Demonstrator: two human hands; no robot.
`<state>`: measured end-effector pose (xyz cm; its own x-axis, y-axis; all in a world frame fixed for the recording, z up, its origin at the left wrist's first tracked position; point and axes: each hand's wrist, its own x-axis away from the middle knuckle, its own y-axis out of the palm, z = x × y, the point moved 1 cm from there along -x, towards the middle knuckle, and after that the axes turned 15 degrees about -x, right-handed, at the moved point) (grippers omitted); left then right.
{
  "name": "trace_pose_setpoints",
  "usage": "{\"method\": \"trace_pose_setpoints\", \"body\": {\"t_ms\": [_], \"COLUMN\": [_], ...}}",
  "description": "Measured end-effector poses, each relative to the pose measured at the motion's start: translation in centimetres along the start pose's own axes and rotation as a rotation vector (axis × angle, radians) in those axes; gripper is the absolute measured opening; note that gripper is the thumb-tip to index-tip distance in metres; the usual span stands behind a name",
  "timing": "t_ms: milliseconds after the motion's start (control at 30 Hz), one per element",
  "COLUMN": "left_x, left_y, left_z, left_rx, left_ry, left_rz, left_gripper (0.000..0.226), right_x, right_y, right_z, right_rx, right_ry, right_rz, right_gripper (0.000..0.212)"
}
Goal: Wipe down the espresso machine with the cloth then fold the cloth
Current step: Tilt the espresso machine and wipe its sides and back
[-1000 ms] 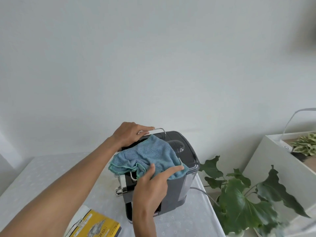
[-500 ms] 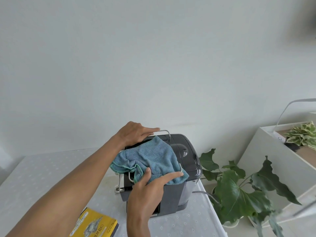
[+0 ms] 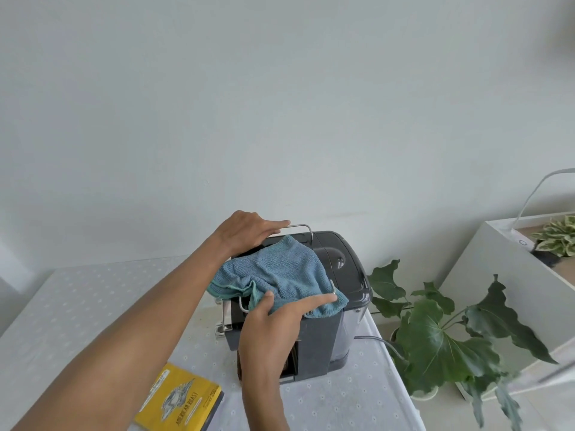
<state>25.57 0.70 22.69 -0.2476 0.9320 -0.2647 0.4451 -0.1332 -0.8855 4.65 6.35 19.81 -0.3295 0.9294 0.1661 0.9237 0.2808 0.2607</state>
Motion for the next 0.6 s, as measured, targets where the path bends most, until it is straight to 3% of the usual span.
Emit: {"method": "trace_pose_setpoints", "body": {"t_ms": [333, 533, 600], "left_x": [3.4, 5.3, 5.3], "left_y": [-2.0, -3.6, -4.0], "left_z": [-0.1, 1.6, 2.9], "left_rx": [0.171, 0.33, 0.43], "left_ry": [-0.207, -0.309, -0.311], "left_rz": [-0.111, -0.107, -0.119], "left_gripper": [0.033, 0.026, 0.024], "right_x": [0.9, -1.2, -2.2], "right_y": [-3.3, -6.3, -7.3], "right_z": [-4.3, -4.3, -4.6], "right_rx": [-0.095, 0.203, 0.299], "right_ry": [0.239, 0.222, 0.212], "right_rz": [-0.181, -0.4, -0.446], "right_gripper": [0.096, 0.098, 0.082]}}
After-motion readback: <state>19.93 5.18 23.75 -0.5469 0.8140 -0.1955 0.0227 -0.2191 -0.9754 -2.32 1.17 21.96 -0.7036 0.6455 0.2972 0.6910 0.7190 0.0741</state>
